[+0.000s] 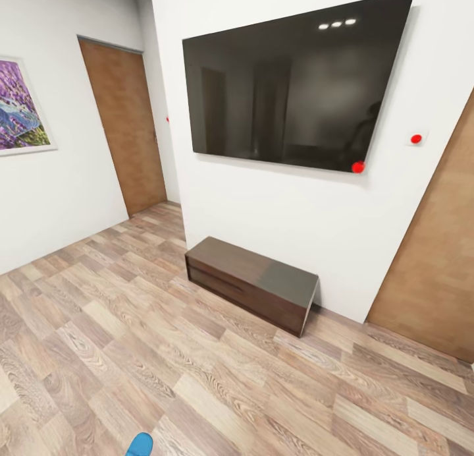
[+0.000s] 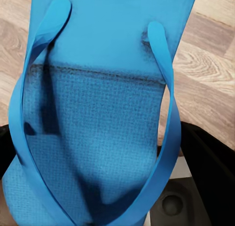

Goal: In the bedroom, move the book from the bed onto either nightstand, and place the two sandals side by side next to the bed.

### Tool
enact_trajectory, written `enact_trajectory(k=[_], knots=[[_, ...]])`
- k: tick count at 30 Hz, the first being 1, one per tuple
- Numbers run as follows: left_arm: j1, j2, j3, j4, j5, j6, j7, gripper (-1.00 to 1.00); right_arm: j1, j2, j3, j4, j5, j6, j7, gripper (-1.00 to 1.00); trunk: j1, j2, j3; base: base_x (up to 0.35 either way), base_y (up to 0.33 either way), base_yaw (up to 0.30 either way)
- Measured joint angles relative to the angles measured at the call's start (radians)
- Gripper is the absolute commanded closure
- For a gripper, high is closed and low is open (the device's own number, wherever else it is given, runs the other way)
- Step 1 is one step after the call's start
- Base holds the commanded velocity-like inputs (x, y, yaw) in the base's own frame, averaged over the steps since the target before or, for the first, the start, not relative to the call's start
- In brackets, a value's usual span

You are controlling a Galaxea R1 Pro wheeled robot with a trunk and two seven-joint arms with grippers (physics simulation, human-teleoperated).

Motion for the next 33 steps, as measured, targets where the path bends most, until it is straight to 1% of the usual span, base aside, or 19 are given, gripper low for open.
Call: enact_trajectory(k=[15, 22, 33], knots=[[0.0, 0.0, -0.001, 0.001, 0.0, -0.007, 0.0, 1.0, 0.0, 0.0, 0.0, 0.0, 0.0, 0.0, 0.0, -1.0, 0.0, 0.0, 0.0, 0.305, 0.0, 0.0], [0.0, 0.0, -0.001, 0.001, 0.0, -0.007, 0.0, 1.0, 0.0, 0.008, 0.0, 0.0, 0.0, 0.0, 0.0, -1.0, 0.0, 0.0, 0.0, 0.274, 0.0, 0.0], [0.0, 0.0, -0.001, 0.001, 0.0, -0.007, 0.0, 1.0, 0.0, 0.011, 0.0, 0.0, 0.0, 0.0, 0.0, -1.0, 0.0, 0.0, 0.0, 0.282, 0.0, 0.007]])
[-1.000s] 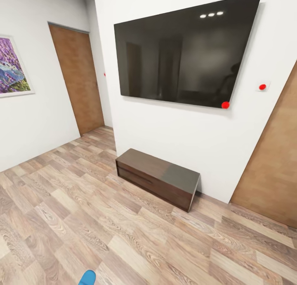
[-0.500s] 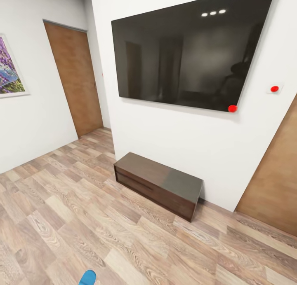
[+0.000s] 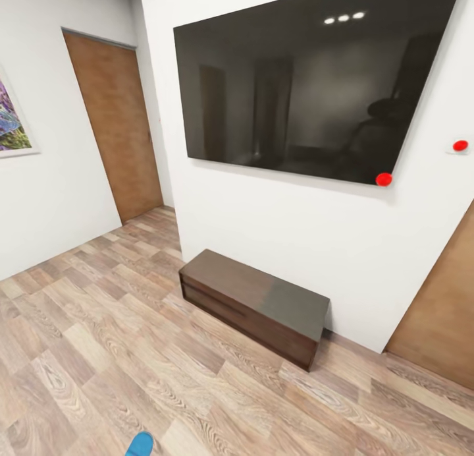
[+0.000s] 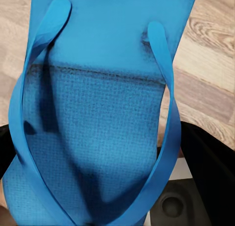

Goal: In the bedroom, move the book from the bed onto either nightstand, and place the two sandals side by side next to the bed.

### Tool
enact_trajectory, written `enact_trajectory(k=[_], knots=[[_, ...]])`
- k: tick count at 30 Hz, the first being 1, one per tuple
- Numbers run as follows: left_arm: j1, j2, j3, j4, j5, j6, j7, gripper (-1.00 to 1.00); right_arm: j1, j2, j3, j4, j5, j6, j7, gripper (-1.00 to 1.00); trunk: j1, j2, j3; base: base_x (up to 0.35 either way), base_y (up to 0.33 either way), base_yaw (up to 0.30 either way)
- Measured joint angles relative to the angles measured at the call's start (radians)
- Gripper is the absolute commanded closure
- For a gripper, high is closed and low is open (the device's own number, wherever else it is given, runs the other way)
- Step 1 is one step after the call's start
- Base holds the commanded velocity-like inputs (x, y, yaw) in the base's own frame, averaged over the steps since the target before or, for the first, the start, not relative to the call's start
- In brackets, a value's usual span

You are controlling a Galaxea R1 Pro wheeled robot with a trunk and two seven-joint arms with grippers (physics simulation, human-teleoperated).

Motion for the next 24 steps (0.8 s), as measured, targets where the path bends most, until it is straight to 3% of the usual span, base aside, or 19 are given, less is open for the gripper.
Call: enact_trajectory(k=[24], knots=[[0.0, -0.001, -0.002, 0.002, -0.006, 0.0, 0.0, 1.0, 0.0, 0.002, 0.0, 0.0, 0.0, 0.0, 0.0, -1.0, 0.0, 0.0, -0.019, 0.032, 0.0, 0.204]])
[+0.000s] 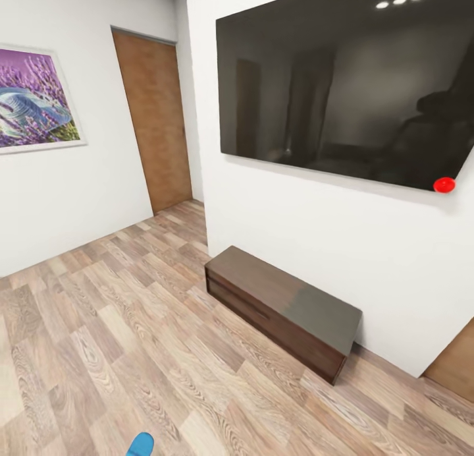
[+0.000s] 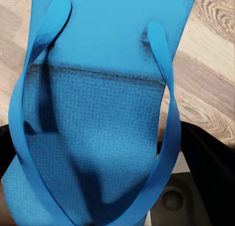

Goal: In the bedroom, move the book from the bed onto either nightstand, and place the two sandals side by side next to the bed.

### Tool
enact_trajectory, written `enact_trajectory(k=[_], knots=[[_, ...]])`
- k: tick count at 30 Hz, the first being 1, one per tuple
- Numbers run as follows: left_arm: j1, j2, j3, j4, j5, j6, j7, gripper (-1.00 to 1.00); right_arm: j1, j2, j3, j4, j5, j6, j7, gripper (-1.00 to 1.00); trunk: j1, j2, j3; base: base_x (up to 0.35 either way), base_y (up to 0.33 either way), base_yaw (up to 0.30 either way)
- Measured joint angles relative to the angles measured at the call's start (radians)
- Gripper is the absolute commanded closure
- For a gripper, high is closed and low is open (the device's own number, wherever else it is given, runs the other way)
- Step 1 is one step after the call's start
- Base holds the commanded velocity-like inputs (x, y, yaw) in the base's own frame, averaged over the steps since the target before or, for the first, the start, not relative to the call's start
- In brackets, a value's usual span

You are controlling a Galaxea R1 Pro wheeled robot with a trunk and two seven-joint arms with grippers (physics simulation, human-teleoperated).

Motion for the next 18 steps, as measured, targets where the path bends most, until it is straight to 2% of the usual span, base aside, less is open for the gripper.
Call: enact_trajectory(k=[18], knots=[[0.0, 0.0, 0.0, 0.0, -0.002, 0.0, 0.0, 1.0, 0.0, 0.0, 0.0, 0.0, 0.0, 0.0, 0.0, -1.0, 0.0, 0.0, -0.015, 0.0, 0.0, 0.242]])
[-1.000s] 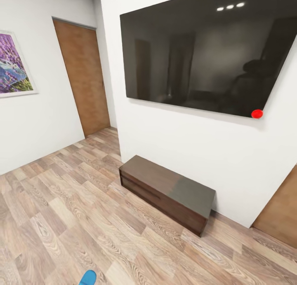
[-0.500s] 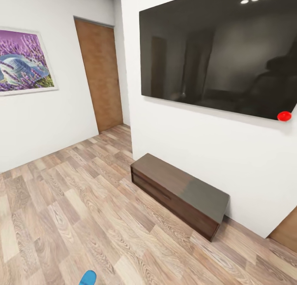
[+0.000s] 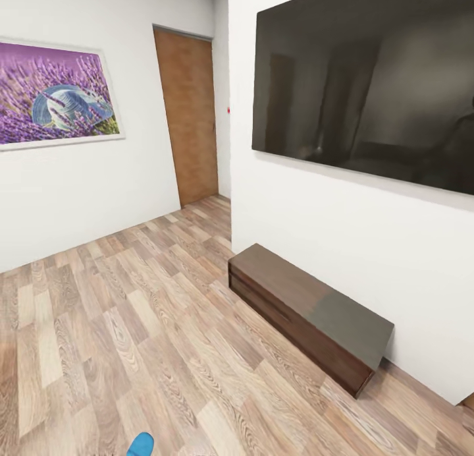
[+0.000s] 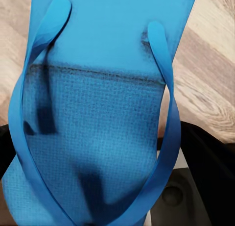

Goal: In the bedroom, move the book from the bed onto either nightstand, and place the two sandals side by side next to the bed.

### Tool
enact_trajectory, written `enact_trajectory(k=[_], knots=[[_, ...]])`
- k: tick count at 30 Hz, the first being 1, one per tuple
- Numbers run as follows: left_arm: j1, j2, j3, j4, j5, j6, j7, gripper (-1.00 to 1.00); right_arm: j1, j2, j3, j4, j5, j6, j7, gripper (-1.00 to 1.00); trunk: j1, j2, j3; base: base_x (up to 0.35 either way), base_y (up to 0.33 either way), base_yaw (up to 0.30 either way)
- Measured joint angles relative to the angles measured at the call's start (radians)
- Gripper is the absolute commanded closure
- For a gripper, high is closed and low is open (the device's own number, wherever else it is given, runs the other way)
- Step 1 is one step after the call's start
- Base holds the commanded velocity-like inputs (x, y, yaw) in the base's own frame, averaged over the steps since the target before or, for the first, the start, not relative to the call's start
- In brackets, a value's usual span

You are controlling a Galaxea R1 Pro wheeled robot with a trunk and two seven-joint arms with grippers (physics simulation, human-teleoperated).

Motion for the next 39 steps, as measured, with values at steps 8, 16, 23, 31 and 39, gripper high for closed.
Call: enact_trajectory(k=[8, 16, 23, 31, 39], knots=[[0.0, 0.0, 0.0, 0.0, -0.001, 0.0, 0.0, 1.0, 0.0, 0.002, 0.0, 0.0, 0.0, 0.0, 0.0, -1.0, 0.0, 0.0, -0.002, 0.0, 0.0, 0.27], [0.0, 0.0, 0.0, 0.0, -0.001, 0.0, 0.0, 1.0, 0.0, 0.005, 0.0, 0.0, 0.0, 0.0, 0.0, -1.0, 0.0, 0.0, -0.002, 0.0, 0.0, 0.279], [0.0, 0.0, -0.001, 0.0, -0.002, 0.0, 0.0, 1.0, 0.0, 0.01, 0.0, 0.0, 0.0, -0.001, 0.0, -1.0, 0.0, 0.0, -0.002, 0.006, 0.0, 0.284], [0.0, 0.0, -0.001, 0.0, -0.002, 0.0, 0.0, 1.0, 0.0, 0.011, 0.0, 0.0, 0.0, -0.001, 0.0, -1.0, 0.0, 0.0, 0.003, 0.082, 0.0, 0.266], [0.0, 0.0, -0.001, 0.0, -0.003, 0.0, 0.0, 1.0, 0.0, 0.011, 0.0, 0.0, 0.0, -0.001, 0.0, -1.0, 0.0, 0.0, 0.012, 0.133, 0.0, 0.223]])
